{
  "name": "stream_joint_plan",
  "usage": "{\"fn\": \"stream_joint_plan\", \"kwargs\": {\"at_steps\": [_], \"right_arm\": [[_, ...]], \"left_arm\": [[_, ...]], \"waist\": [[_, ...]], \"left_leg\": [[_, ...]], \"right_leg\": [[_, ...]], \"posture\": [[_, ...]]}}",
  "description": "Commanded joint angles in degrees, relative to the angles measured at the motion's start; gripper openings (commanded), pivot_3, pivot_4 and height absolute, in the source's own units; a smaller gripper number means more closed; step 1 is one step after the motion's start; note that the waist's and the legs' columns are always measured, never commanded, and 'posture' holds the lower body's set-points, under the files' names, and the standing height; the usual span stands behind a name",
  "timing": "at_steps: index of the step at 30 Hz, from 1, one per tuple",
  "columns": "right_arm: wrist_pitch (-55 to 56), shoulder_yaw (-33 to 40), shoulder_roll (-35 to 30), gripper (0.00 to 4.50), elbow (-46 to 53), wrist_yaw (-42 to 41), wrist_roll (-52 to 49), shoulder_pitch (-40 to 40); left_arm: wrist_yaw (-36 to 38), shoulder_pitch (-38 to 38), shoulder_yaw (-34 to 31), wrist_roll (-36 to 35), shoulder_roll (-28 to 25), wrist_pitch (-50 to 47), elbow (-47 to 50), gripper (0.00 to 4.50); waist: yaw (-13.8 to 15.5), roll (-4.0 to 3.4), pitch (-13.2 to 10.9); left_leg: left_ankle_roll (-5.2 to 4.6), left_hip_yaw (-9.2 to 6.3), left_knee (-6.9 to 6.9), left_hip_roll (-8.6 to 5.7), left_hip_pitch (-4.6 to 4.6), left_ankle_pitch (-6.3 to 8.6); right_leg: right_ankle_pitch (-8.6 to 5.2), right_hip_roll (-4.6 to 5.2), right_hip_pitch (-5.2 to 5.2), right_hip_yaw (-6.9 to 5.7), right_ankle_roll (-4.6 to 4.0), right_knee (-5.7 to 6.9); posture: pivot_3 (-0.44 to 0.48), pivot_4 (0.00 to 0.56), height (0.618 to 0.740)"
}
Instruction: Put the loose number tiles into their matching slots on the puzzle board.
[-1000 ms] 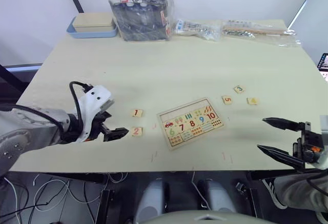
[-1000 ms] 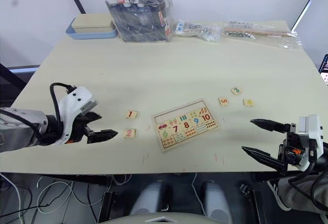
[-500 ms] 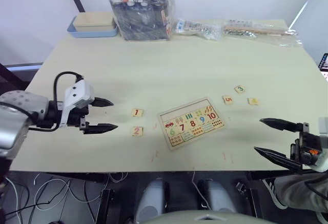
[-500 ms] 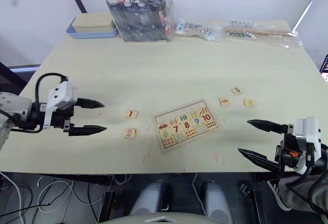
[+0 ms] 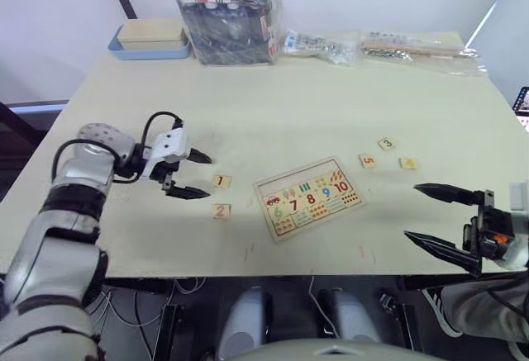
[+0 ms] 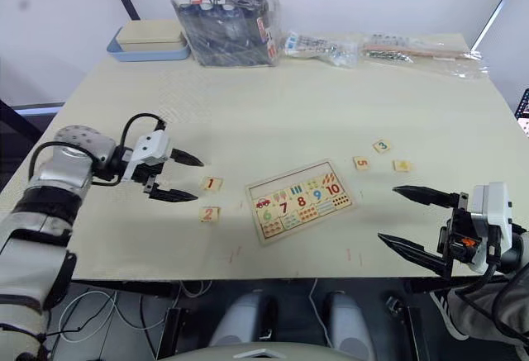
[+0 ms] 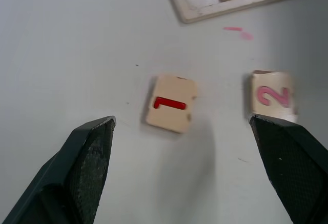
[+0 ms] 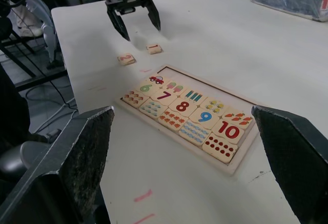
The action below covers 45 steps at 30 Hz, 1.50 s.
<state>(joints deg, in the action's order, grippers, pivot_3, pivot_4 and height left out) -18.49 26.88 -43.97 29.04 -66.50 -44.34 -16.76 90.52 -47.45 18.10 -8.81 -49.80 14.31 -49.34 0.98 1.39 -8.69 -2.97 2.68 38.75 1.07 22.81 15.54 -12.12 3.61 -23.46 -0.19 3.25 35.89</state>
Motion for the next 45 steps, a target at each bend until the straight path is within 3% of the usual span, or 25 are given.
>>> {"fn": "stream_joint_plan", "kwargs": {"at_steps": [1,4,8,24,28,31,37,45], "right_arm": [[1.11,1.19,0.02,4.5,1.91,0.83,-0.16,0.19],[1.2,1.51,0.21,4.5,2.51,1.31,-0.21,-0.3],[1.36,2.75,0.6,4.5,3.61,1.99,-0.31,-1.87],[2.64,3.62,1.56,4.5,5.16,3.12,-0.49,-5.16],[2.95,2.98,1.59,4.5,4.55,2.89,-0.19,-4.95],[3.11,2.76,1.62,4.5,4.37,2.77,-0.09,-4.92],[3.62,2.86,1.5,4.5,3.47,2.31,-0.07,-4.77],[4.01,3.05,1.47,4.5,2.45,2.12,-0.13,-4.27]], "left_arm": [[1.98,-3.06,0.33,1.77,1.3,4.78,-5.68,4.42],[1.98,-4.85,0.27,2.99,2.99,6.41,-9.38,4.05],[1.97,-6.29,0.33,5.36,4.68,9.4,-13.44,2.43],[1.98,-6.91,-0.6,7.36,5.24,13.27,-17.42,2.43],[1.98,-6.0,-0.82,6.88,5.25,13.58,-16.98,1.38],[1.98,-5.62,-1.11,5.79,4.83,12.61,-15.9,1.0],[1.98,-3.83,-0.11,-0.17,1.09,3.88,-5.49,1.0],[0.04,4.98,-3.55,-3.97,-7.94,-25.09,29.96,1.0]], "waist": [[-0.05,0.0,0.0],[-0.11,0.0,0.0],[-0.1,0.01,0.0],[-0.09,0.02,0.01],[-0.09,0.02,0.01],[-0.09,0.01,0.01],[-0.15,0.02,0.01],[-0.16,-0.02,0.01]], "left_leg": [[-0.01,0.0,0.0,0.02,0.0,0.0],[-0.02,-0.03,0.0,0.11,0.01,0.01],[-0.03,-0.08,0.02,0.13,0.02,0.02],[-0.05,-0.37,0.05,0.15,0.01,0.03],[-0.05,-0.36,0.05,0.15,0.01,0.03],[-0.05,-0.37,0.05,0.15,0.0,0.03],[-0.05,-0.38,0.05,0.17,0.01,0.03],[-0.04,-0.41,0.05,0.18,0.01,0.03]], "right_leg": [[0.0,0.0,0.0,0.0,0.0,0.0],[0.0,0.0,0.0,0.0,0.0,0.01],[0.0,0.01,0.0,0.0,0.01,0.01],[0.01,0.01,0.0,-0.01,0.01,0.04],[0.01,0.01,0.0,-0.01,0.01,0.04],[0.01,0.01,0.0,-0.01,0.01,0.05],[0.01,0.01,0.0,-0.01,0.01,0.05],[0.0,0.02,0.01,0.01,0.01,0.06]], "posture": [[0.0,0.15,0.74],[0.0,0.15,0.74],[0.0,0.15,0.74],[0.0,0.15,0.74],[0.0,0.15,0.74],[0.0,0.15,0.74],[0.0,0.15,0.74],[0.0,0.15,0.74]]}}
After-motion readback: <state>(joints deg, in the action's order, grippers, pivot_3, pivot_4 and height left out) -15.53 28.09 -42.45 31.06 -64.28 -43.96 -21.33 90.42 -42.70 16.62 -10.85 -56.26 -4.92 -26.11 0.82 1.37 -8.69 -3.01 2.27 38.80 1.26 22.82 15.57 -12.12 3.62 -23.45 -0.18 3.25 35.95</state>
